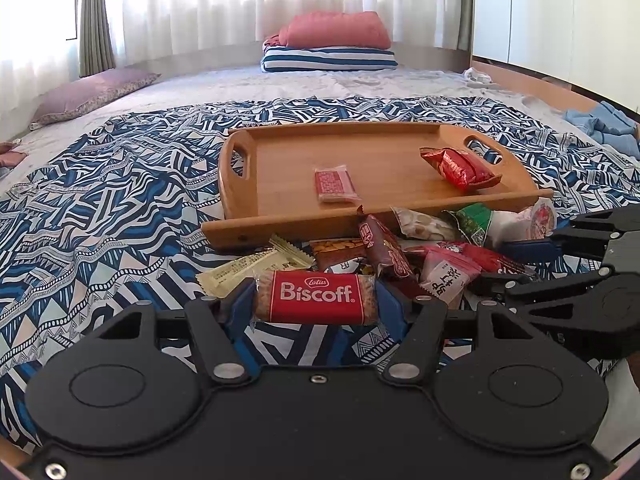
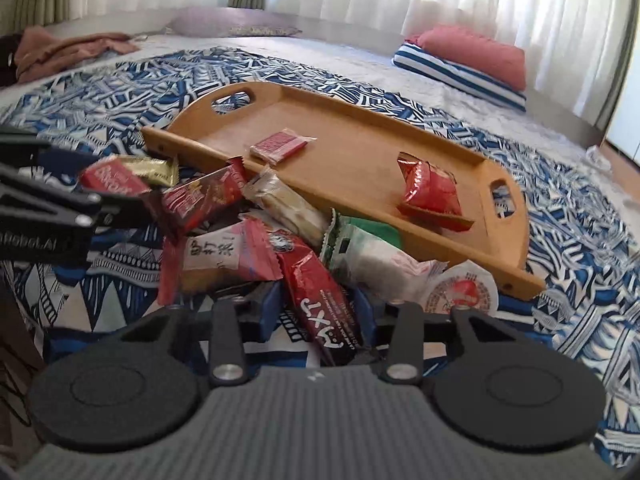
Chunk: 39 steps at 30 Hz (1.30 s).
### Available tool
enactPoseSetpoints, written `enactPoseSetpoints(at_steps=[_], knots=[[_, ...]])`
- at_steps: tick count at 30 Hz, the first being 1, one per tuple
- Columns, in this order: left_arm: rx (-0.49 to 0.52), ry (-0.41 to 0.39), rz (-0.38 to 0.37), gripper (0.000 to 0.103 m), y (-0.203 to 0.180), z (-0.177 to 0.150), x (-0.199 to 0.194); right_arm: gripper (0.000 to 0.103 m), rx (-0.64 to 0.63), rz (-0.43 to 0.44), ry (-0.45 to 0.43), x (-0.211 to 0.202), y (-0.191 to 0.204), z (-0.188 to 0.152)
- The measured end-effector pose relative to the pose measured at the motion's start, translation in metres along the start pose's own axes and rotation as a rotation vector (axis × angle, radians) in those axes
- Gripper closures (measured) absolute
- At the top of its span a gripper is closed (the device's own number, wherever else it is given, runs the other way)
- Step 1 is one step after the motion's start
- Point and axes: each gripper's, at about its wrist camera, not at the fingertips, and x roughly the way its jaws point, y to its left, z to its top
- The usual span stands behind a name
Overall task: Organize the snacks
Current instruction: 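Hold the Biscoff pack with the left gripper while the right gripper reaches the red MXT bar, then close the right gripper on the red MXT bar while the left gripper holds the Biscoff pack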
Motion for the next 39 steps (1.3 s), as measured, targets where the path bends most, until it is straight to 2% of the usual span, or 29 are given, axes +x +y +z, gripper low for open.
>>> enactPoseSetpoints(at_steps=[2,3,4,11,13,16,18,22,24,26,29,39], knots=[[0.0,0.0,0.0,0.041,0.0,0.001,0.001,0.047,0.032,0.016,0.006,0.001,-0.004,0.001],[0.0,-0.001,-0.001,0.041,0.0,0.001,0.0,0.057,0.043,0.015,0.009,0.001,-0.005,0.002],[0.0,-0.002,-0.001,0.041,0.0,0.001,0.0,0.06,0.052,0.011,0.013,0.0,-0.006,0.002],[-0.002,-0.009,0.002,0.041,0.002,0.003,-0.001,0.07,0.099,-0.02,0.024,-0.018,0.002,0.001],[-0.003,-0.009,0.002,0.041,0.002,0.003,-0.001,0.067,0.089,0.009,0.035,-0.024,0.004,0.0],[-0.006,-0.007,0.001,0.041,0.003,0.003,0.0,0.053,0.057,0.009,0.023,-0.027,0.008,0.0],[-0.008,-0.006,-0.001,0.041,0.002,0.002,-0.001,0.053,0.031,-0.007,0.019,-0.023,0.01,0.003],[-0.008,-0.007,-0.003,0.041,0.002,0.002,-0.001,0.051,0.03,0.018,0.033,-0.006,0.011,0.01],[-0.01,-0.008,-0.003,0.041,0.001,0.002,-0.002,0.053,0.034,0.022,0.037,0.002,0.012,0.011],[-0.012,-0.009,-0.003,0.041,0.001,0.003,-0.003,0.066,0.032,0.024,0.031,0.005,0.014,0.011],[-0.014,-0.016,-0.001,0.041,0.002,0.004,-0.004,0.072,0.054,0.015,0.02,0.002,0.014,0.012],[-0.03,-0.04,-0.002,0.041,0.004,0.019,-0.01,0.078,0.123,-0.019,-0.062,-0.029,0.007,0.017]])
